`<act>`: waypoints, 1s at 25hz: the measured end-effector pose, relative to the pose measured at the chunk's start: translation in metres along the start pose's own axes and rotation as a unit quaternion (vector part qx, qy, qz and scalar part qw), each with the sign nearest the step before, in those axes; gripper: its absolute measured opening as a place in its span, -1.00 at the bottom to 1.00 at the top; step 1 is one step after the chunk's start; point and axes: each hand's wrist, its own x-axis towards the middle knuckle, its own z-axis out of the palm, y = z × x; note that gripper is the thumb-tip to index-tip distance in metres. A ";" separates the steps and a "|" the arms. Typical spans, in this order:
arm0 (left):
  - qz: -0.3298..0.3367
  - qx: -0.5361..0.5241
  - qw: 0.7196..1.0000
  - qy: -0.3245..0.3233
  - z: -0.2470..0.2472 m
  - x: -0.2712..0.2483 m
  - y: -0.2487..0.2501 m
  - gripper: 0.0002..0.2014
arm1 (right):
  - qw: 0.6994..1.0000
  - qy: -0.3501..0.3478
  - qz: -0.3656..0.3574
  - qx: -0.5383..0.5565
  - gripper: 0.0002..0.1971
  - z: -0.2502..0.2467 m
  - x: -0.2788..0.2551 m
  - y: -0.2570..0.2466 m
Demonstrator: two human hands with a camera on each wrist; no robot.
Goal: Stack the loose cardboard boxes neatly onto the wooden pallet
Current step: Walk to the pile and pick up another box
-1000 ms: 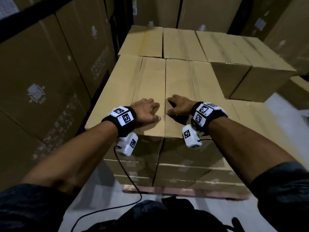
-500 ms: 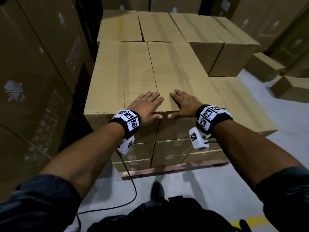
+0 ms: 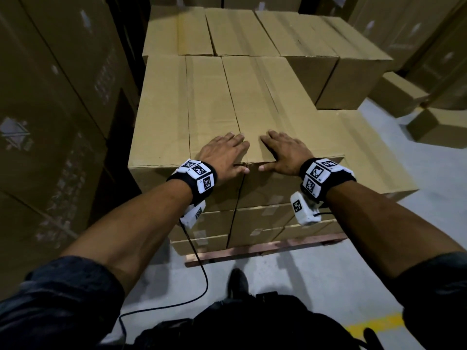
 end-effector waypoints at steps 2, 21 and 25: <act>-0.001 -0.001 1.000 0.002 0.000 0.001 0.000 -0.24 | 1.000 -0.001 0.002 -0.001 -0.03 0.000 0.001 0.001; -0.088 -0.046 0.995 0.016 -0.030 -0.042 -0.031 -0.25 | 0.966 0.005 0.068 0.250 -0.34 -0.034 0.000 -0.036; -0.163 -0.099 0.977 0.093 -0.052 -0.070 -0.067 -0.37 | 0.942 0.067 0.088 0.316 -0.45 -0.057 0.015 -0.083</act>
